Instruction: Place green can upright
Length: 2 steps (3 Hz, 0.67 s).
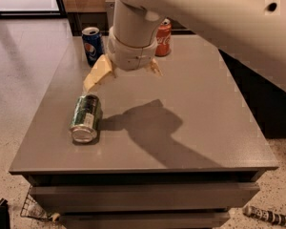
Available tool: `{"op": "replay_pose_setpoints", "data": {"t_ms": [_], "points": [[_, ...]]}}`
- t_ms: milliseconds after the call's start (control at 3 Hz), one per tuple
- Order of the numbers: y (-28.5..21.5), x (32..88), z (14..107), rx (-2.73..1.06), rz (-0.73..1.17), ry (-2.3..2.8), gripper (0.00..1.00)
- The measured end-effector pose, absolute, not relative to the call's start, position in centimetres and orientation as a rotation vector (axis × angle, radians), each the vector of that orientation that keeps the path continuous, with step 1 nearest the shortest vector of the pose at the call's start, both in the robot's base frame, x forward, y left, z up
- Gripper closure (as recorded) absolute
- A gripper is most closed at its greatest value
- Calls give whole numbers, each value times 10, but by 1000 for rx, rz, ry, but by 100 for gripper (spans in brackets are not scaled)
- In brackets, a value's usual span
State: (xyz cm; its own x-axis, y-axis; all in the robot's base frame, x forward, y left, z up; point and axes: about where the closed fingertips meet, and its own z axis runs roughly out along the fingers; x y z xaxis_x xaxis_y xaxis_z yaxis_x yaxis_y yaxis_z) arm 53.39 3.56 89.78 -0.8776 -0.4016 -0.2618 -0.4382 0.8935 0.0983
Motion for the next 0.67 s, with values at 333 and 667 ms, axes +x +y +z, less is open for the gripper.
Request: {"op": "replay_pose_setpoints", "data": {"t_ms": [333,667], "points": [[53,524,895,-625,157,2858,0],[88,512,889,-644,86,2890,0]]}}
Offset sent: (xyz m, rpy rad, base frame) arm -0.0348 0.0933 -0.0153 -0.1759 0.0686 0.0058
